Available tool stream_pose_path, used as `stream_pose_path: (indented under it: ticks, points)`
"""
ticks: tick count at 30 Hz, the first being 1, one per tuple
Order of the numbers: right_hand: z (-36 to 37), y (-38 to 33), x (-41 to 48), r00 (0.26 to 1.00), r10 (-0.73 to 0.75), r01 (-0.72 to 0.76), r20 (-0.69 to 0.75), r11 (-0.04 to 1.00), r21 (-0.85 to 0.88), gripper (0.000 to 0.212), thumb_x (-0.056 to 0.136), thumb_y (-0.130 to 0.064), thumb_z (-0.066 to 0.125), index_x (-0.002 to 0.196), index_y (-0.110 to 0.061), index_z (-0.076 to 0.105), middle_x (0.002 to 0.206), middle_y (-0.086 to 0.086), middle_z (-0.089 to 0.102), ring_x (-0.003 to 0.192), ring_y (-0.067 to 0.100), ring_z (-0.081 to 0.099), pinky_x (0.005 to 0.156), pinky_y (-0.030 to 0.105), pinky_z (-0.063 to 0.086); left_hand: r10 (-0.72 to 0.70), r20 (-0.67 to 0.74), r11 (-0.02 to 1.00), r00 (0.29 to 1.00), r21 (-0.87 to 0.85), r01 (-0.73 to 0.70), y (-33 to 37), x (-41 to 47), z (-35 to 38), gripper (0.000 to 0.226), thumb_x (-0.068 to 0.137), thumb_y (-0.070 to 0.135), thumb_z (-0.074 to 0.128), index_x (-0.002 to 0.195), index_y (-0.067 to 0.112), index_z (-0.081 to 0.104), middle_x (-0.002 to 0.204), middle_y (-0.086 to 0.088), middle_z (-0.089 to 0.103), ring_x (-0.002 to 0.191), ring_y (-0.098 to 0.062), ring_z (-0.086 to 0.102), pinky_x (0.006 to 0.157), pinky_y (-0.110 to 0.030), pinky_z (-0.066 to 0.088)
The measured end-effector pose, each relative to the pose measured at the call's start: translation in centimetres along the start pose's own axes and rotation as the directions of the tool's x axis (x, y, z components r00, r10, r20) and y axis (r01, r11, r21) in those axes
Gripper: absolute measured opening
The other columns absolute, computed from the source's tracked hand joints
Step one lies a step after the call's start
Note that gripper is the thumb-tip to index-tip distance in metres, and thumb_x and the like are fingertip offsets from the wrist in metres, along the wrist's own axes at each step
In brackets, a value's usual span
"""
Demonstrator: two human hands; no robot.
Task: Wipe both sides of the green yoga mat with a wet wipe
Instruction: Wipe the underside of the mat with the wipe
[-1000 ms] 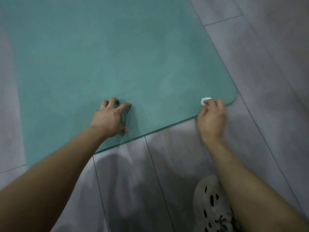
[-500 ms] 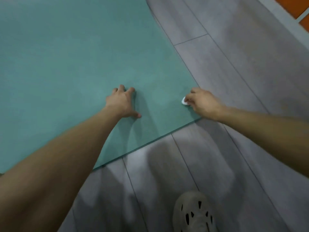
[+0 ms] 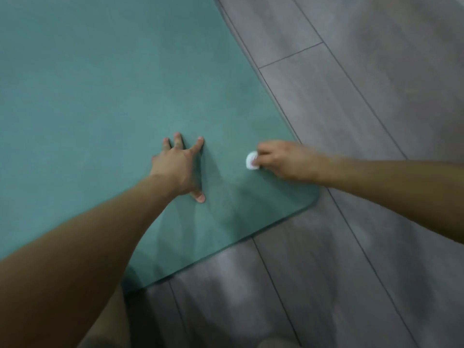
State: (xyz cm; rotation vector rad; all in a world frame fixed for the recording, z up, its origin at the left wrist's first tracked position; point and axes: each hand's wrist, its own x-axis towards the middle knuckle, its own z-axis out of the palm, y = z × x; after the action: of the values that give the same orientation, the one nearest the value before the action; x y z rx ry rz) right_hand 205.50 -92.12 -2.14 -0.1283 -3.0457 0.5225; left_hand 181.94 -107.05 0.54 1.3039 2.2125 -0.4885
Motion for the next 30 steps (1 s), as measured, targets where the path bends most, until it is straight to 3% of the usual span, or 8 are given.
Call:
stream_pose_path:
  ticks: [5,11,13,17,19,23,26,30]
  points:
    - [-0.7,6.0,4.4,0.782,0.54,-0.54,-0.312,0.836,0.094,0.021,0.097,-0.012,0.062,0.111,-0.007,0.077,0.096,0.015,0.059,0.089,0.041,0.061,0.076,0.046,0.053,0.025,-0.019,0.999,1.0,0.034,-0.024,-0.4,0.1,0.0,0.167,0.039,0.069,0.098,0.163,0.049,-0.012,0.175,-0.013,-0.008,0.161,-0.045,0.002,0.118,-0.065,0.037]
    - [3.3,-3.4,2.0,0.991,-0.048,0.06,-0.123,0.994,0.095,0.03,0.097,-0.001,0.055,0.12,-0.008,0.074,0.102,0.011,0.067,0.088,0.031,0.056,0.076,0.04,0.049,0.048,-0.039,0.998,0.998,0.035,-0.047,-0.6,0.1,0.6,0.167,0.041,0.071,0.097,0.163,0.048,-0.015,0.175,-0.013,-0.011,0.161,-0.044,0.0,0.12,-0.065,0.035]
    - [2.3,1.6,4.5,0.966,0.102,-0.097,-0.236,0.995,0.034,0.035,0.096,-0.009,0.051,0.118,-0.011,0.078,0.097,0.014,0.067,0.085,0.035,0.06,0.073,0.041,0.051,0.051,-0.049,0.998,0.997,0.039,-0.049,-0.7,0.1,0.7,0.166,0.042,0.071,0.097,0.163,0.048,-0.015,0.175,-0.013,-0.011,0.161,-0.043,0.0,0.12,-0.065,0.035]
    - [-0.4,8.9,8.6,0.738,0.564,-0.572,-0.371,0.814,0.099,0.029,0.098,-0.02,0.057,0.115,-0.014,0.08,0.094,0.014,0.06,0.09,0.038,0.061,0.078,0.043,0.052,0.058,-0.053,0.997,0.997,0.057,-0.054,-0.9,0.0,0.6,0.167,0.04,0.074,0.095,0.163,0.048,-0.014,0.175,-0.013,-0.009,0.161,-0.043,0.002,0.119,-0.063,0.037]
    - [0.3,6.5,8.8,0.732,0.581,-0.577,-0.356,0.806,0.13,0.026,0.095,-0.014,0.061,0.112,-0.014,0.081,0.092,0.013,0.06,0.086,0.036,0.062,0.076,0.038,0.048,0.071,-0.052,0.995,0.996,0.067,-0.067,-0.9,0.0,0.4,0.166,0.039,0.077,0.094,0.163,0.048,-0.013,0.175,-0.014,-0.007,0.161,-0.043,0.004,0.117,-0.062,0.04]
    - [3.2,-3.4,4.5,0.918,0.309,-0.259,-0.249,0.942,0.213,0.025,0.091,0.0,0.066,0.111,-0.01,0.078,0.088,0.011,0.058,0.082,0.03,0.056,0.073,0.036,0.042,0.096,-0.054,0.989,0.994,0.117,-0.089,-1.3,0.0,0.1,0.16,0.04,0.088,0.085,0.163,0.049,-0.009,0.175,-0.014,0.001,0.16,-0.041,0.014,0.113,-0.056,0.045]
    - [3.1,-2.4,3.5,0.964,0.157,-0.127,-0.213,0.981,0.149,0.027,0.093,0.0,0.062,0.113,-0.008,0.078,0.089,0.012,0.06,0.082,0.031,0.056,0.074,0.038,0.047,0.196,-0.267,0.977,0.944,0.141,-0.163,-3.8,-0.7,0.6,0.119,0.059,0.101,0.06,0.162,0.051,0.025,0.172,-0.001,0.028,0.155,-0.028,0.036,0.105,-0.048,0.05]
    - [0.0,6.8,7.6,0.833,0.432,-0.447,-0.344,0.893,0.039,0.025,0.098,-0.012,0.061,0.115,-0.01,0.079,0.097,0.015,0.06,0.09,0.038,0.06,0.077,0.042,0.053,0.265,-0.618,0.963,0.74,0.126,-0.24,-6.8,1.0,2.1,0.058,0.098,0.073,0.045,0.132,0.032,0.068,0.132,0.005,0.066,0.121,-0.024,0.061,0.086,-0.042,0.053]
